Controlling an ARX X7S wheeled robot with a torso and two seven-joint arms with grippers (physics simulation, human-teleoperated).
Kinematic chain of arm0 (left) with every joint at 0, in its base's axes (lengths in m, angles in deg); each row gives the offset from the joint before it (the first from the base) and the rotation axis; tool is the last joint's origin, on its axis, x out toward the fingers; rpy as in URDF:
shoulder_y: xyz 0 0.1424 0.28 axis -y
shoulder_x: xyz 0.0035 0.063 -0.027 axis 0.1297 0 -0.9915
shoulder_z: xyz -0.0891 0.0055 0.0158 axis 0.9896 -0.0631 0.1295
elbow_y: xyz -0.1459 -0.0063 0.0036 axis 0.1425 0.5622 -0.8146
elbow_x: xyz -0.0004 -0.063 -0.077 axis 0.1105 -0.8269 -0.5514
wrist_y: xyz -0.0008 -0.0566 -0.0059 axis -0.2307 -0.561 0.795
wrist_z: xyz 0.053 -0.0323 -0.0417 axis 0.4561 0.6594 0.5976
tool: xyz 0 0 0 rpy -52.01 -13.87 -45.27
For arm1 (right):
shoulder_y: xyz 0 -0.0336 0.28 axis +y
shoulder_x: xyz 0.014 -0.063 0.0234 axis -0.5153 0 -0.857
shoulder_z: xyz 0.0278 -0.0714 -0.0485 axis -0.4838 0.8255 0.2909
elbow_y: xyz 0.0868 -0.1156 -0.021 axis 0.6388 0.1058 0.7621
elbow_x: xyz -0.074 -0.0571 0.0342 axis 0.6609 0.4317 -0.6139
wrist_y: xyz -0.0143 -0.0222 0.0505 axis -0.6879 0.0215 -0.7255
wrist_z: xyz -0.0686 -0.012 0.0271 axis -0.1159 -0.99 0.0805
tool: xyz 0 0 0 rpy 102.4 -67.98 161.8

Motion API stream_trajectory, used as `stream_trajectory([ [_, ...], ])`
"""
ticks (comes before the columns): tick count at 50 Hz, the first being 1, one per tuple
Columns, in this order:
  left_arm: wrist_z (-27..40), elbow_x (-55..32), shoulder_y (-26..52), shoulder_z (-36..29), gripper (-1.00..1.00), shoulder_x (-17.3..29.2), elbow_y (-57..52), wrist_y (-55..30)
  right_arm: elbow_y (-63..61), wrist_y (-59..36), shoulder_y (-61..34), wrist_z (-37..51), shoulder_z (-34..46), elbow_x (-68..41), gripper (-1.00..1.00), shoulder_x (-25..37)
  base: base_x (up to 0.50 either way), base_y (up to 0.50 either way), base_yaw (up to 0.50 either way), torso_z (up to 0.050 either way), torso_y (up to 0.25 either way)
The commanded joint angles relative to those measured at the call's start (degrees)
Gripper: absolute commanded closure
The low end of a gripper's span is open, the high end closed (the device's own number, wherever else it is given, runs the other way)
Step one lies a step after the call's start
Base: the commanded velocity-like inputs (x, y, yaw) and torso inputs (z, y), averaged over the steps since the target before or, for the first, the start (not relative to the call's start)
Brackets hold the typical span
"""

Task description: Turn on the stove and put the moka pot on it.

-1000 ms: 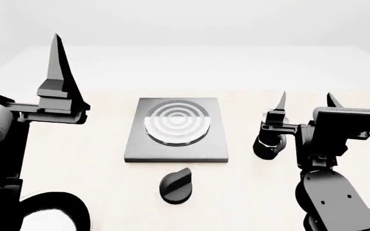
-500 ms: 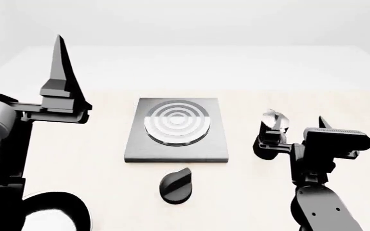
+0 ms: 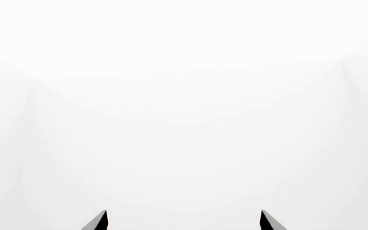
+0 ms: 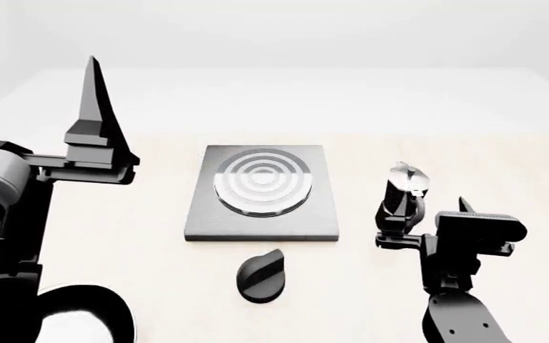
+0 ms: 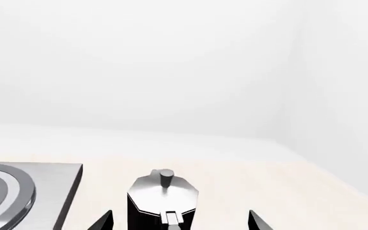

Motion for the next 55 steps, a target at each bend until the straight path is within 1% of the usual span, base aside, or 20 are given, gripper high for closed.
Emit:
stream_trajectory([
  [1,0.1,0.0,-0.1,0.0,-1.00,-0.1,0.0,0.0,3.1,1.6,0.4,-0.4,0.7,0.4,-1.00,-0.6,0.00,0.00,0.00,0.000,0.000],
  [2,0.1,0.0,-0.1,-0.1,-1.00,-0.1,0.0,0.0,6.3,4.7,0.6,-0.7,0.9,1.0,-1.00,-1.3,0.00,0.00,0.00,0.000,0.000],
  [3,0.0,0.1,-0.1,-0.2,-1.00,-0.2,0.1,0.0,4.6,2.6,0.4,-0.6,0.9,0.7,-1.00,-0.9,0.00,0.00,0.00,0.000,0.000],
  [6,-0.3,0.2,-0.5,-0.1,-1.00,-0.3,0.5,0.4,4.9,2.6,0.5,-0.6,1.0,0.6,-1.00,-0.9,0.00,0.00,0.00,0.000,0.000],
  [8,-0.2,0.3,-0.5,-0.2,-1.00,-0.3,0.4,0.3,8.6,5.9,0.5,-1.0,1.2,1.3,-1.00,-1.6,0.00,0.00,0.00,0.000,0.000],
  [12,-0.1,0.1,-0.3,-0.2,-1.00,-0.3,0.3,0.1,7.2,3.5,0.1,-0.8,1.1,0.7,-1.00,-1.2,0.00,0.00,0.00,0.000,0.000],
  [14,-0.2,0.2,-0.3,-0.2,-1.00,-0.3,0.4,0.1,11.4,7.2,0.1,-1.3,1.4,1.4,-1.00,-2.1,0.00,0.00,0.00,0.000,0.000],
  [15,-0.2,0.2,-0.2,-0.3,-1.00,-0.4,0.4,0.1,8.4,4.2,0.1,-1.0,1.4,0.9,-1.00,-1.5,0.00,0.00,0.00,0.000,0.000],
  [17,-0.3,0.1,-0.1,-0.3,-1.00,-0.4,0.4,0.1,12.6,7.8,-0.1,-1.5,1.6,1.4,-1.00,-2.3,0.00,0.00,0.00,0.000,0.000],
  [18,-0.3,0.2,-0.1,-0.3,-1.00,-0.4,0.5,0.0,11.1,6.0,-0.4,-1.3,1.5,1.1,-1.00,-2.0,0.00,0.00,0.00,0.000,0.000],
  [20,-0.5,0.2,-0.2,-0.3,-1.00,-0.5,0.7,0.3,14.2,8.4,-0.7,-1.7,1.7,1.4,-1.00,-2.7,0.00,0.00,0.00,0.000,0.000],
  [28,-0.5,0.3,-0.8,-0.1,-1.00,-0.4,0.7,0.7,12.3,5.0,-2.0,-1.4,1.6,0.7,-1.00,-2.4,0.00,0.00,0.00,0.000,0.000],
  [32,-0.3,0.0,-0.6,0.0,-1.00,-0.3,0.6,0.5,18.4,9.5,-3.1,-2.0,1.9,1.6,-1.00,-3.5,0.00,0.00,0.00,0.000,0.000],
  [36,-0.5,0.2,-0.7,-0.2,-1.00,-0.5,0.8,0.6,20.5,10.2,-4.2,-2.1,1.9,1.7,-1.00,-3.8,0.00,0.00,0.00,0.000,0.000],
  [38,-0.6,0.1,-0.7,-0.1,-1.00,-0.5,0.9,0.7,18.5,7.9,-4.5,-1.9,1.9,1.3,-1.00,-3.4,0.00,0.00,0.00,0.000,0.000],
  [46,-0.5,0.1,-0.5,-0.2,-1.00,-0.6,0.8,0.4,26.6,12.0,-7.6,-2.5,2.4,2.4,-1.00,-4.9,0.00,0.00,0.00,0.000,0.000],
  [48,-0.6,0.2,-0.5,-0.3,-1.00,-0.7,0.9,0.4,23.3,8.6,-7.7,-2.1,2.5,2.1,-1.00,-4.4,0.00,0.00,0.00,0.000,0.000],
  [50,-0.6,0.3,-0.5,-0.5,-1.00,-0.9,1.0,0.4,28.6,12.7,-8.6,-2.5,2.7,2.8,-1.00,-5.4,0.00,0.00,0.00,0.000,0.000],
  [53,-0.8,0.5,-0.8,-0.5,-1.00,-1.0,1.3,0.8,25.6,9.2,-8.9,-2.2,2.7,2.4,-1.00,-4.8,0.00,0.00,0.00,0.000,0.000],
  [55,-0.9,0.5,-0.9,-0.5,-1.00,-1.0,1.4,0.9,30.4,13.0,-9.5,-2.5,2.9,2.9,-1.00,-5.7,0.00,0.00,0.00,0.000,0.000],
])
